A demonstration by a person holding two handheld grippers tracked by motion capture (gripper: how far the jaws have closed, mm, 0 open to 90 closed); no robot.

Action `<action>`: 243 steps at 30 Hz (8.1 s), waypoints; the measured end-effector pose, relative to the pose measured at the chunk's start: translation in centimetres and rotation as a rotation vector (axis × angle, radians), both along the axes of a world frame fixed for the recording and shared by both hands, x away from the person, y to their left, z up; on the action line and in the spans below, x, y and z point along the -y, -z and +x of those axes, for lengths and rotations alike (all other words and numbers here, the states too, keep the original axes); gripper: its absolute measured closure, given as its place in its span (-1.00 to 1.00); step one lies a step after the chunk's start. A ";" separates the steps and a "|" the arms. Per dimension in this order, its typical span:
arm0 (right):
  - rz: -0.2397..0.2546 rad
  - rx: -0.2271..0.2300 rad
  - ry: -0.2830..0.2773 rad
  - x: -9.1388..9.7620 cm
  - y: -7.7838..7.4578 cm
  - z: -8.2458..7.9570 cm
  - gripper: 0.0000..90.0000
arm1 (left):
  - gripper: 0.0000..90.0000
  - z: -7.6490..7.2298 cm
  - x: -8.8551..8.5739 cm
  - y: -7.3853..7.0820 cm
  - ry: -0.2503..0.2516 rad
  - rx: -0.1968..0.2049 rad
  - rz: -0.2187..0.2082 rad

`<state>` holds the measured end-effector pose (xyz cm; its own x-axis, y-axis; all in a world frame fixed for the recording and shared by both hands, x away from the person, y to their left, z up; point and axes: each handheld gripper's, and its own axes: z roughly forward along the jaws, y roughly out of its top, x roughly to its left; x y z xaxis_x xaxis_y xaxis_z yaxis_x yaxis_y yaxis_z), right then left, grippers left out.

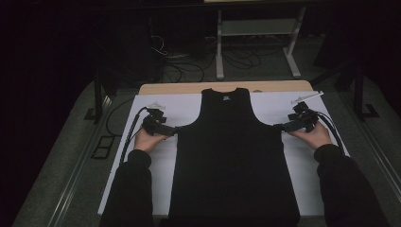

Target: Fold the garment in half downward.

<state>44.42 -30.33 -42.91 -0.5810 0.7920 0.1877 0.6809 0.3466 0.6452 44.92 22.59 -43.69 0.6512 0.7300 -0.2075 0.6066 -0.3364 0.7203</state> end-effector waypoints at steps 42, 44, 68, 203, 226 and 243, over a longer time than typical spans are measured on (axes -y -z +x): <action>0.022 -0.040 0.008 -0.7 1.8 -0.4 0.44 | 0.53 -0.3 2.4 1.1 0.036 0.066 0.141; 0.022 -0.048 0.013 -0.8 1.8 -0.4 0.54 | 0.68 -0.3 2.4 1.1 0.045 0.060 0.132; 0.170 -0.075 0.025 0.1 1.2 -1.2 0.84 | 0.89 -0.8 0.7 0.4 -0.011 -0.007 -0.085; 0.264 -0.241 0.033 0.8 1.0 -14.9 0.84 | 0.87 -12.0 -2.3 0.5 0.054 -0.306 -0.238; 0.233 -0.161 0.055 0.7 0.2 -15.2 0.20 | 0.48 -12.3 -2.1 -0.1 0.083 -0.244 -0.216; 0.267 0.012 0.046 0.9 -1.8 -15.1 -0.64 | -0.20 -12.3 -1.0 -2.0 0.134 -0.068 -0.171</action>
<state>29.27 -31.22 -41.09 -0.5488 0.7408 0.3874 0.6840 0.1315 0.7175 32.66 23.60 -41.67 0.7205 0.5880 -0.3676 0.6135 -0.2936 0.7331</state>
